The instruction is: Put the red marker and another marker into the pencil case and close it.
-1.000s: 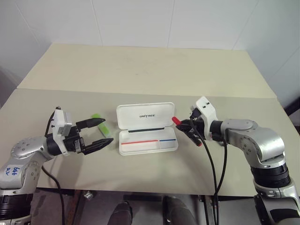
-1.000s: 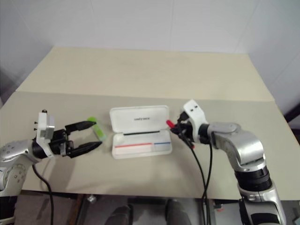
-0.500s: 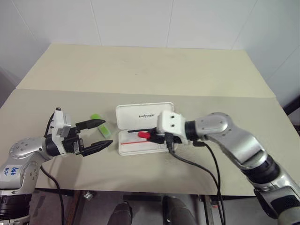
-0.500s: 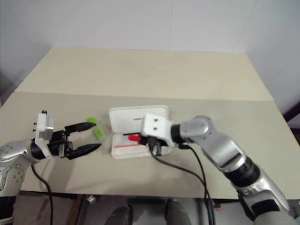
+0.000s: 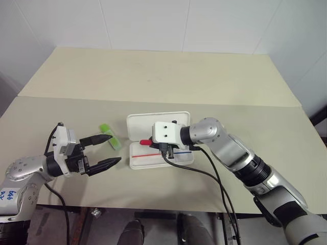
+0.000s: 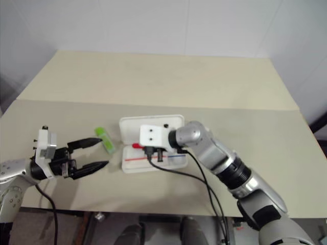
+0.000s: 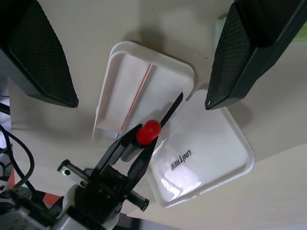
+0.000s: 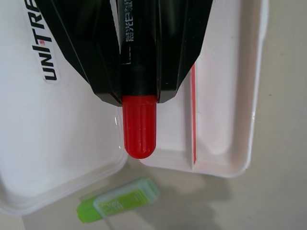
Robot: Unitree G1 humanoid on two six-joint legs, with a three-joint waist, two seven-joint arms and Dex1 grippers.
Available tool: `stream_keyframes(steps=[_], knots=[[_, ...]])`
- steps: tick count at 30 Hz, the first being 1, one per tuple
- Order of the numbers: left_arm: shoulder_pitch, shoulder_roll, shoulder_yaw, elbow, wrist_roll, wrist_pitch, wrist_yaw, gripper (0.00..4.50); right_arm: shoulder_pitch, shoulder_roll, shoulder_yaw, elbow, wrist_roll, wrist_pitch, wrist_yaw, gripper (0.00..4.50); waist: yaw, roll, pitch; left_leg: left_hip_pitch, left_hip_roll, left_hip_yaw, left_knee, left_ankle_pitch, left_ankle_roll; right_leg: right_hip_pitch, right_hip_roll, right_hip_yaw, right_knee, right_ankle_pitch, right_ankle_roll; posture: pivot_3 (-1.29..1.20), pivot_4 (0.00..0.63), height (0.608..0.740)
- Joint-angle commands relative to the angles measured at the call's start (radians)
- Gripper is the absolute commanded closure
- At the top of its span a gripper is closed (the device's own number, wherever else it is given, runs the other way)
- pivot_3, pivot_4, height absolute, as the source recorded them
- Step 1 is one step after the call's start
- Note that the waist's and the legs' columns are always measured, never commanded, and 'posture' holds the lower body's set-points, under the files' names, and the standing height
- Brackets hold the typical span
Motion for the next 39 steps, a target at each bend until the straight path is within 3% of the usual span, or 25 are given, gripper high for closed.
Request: stream_keyframes(steps=[1, 8, 16, 23, 27, 33, 39], knots=[[0.001, 0.007, 0.025, -0.023, -0.007, -0.007, 0.006, 0.00, -0.027, 0.015, 0.000, 0.006, -0.036, -0.035, 0.015, 2.39, -0.001, 0.000, 0.000, 0.000, 0.000, 0.000, 0.000, 0.000, 0.000, 0.000, 0.000, 0.000, 0.000, 0.000, 0.000, 0.00, 0.150, 0.740], [-0.006, 0.005, 0.018, -0.020, -0.005, -0.010, 0.010, 0.00, -0.016, 0.014, -0.025, -0.002, -0.044, -0.027, 0.045, 0.03, -0.001, 0.000, 0.000, 0.000, 0.000, 0.000, 0.000, 0.000, 0.000, 0.000, 0.000, 0.000, 0.000, 0.000, 0.000, 0.00, 0.150, 0.740], [-0.016, -0.007, 0.005, -0.027, -0.004, -0.006, 0.030, 0.00, 0.016, -0.010, -0.119, -0.085, 0.067, 0.038, 0.116, 0.03, 0.000, 0.000, 0.000, 0.000, 0.000, 0.000, 0.000, 0.000, 0.000, 0.000, 0.000, 0.000, 0.000, 0.000, 0.000, 0.00, 0.150, 0.740], [-0.012, -0.031, 0.012, -0.050, 0.041, -0.011, 0.148, 0.00, 0.063, -0.052, -0.250, -0.157, 0.233, 0.040, 0.200, 0.03, 0.001, 0.000, 0.000, 0.000, 0.000, 0.000, 0.000, 0.000, 0.000, 0.000, 0.000, 0.000, 0.000, 0.000, 0.000, 0.00, 0.150, 0.740], [0.029, -0.096, 0.024, -0.093, 0.117, 0.001, 0.333, 0.00, 0.145, -0.123, -0.380, -0.176, 0.341, -0.011, 0.261, 0.03, 0.005, 0.000, 0.000, 0.000, 0.000, 0.000, 0.000, 0.000, 0.000, 0.001, -0.001, 0.000, 0.000, 0.000, 0.001, 0.00, 0.150, 0.740], [0.059, -0.202, 0.029, -0.176, 0.132, 0.065, 0.539, 0.00, 0.206, -0.221, -0.465, -0.129, 0.392, -0.080, 0.333, 0.03, 0.006, 0.000, 0.000, 0.000, -0.001, 0.000, 0.001, 0.000, 0.000, 0.001, -0.001, 0.000, -0.001, 0.000, 0.001, 0.00, 0.150, 0.740], [0.011, -0.307, 0.036, -0.190, 0.140, 0.166, 0.766, 0.00, 0.223, -0.229, -0.526, -0.067, 0.425, -0.103, 0.312, 0.03, 0.004, 0.000, 0.000, 0.001, -0.001, 0.000, 0.002, 0.000, 0.000, 0.003, 0.000, 0.000, 0.001, 0.001, 0.002, 0.00, 0.150, 0.740]])
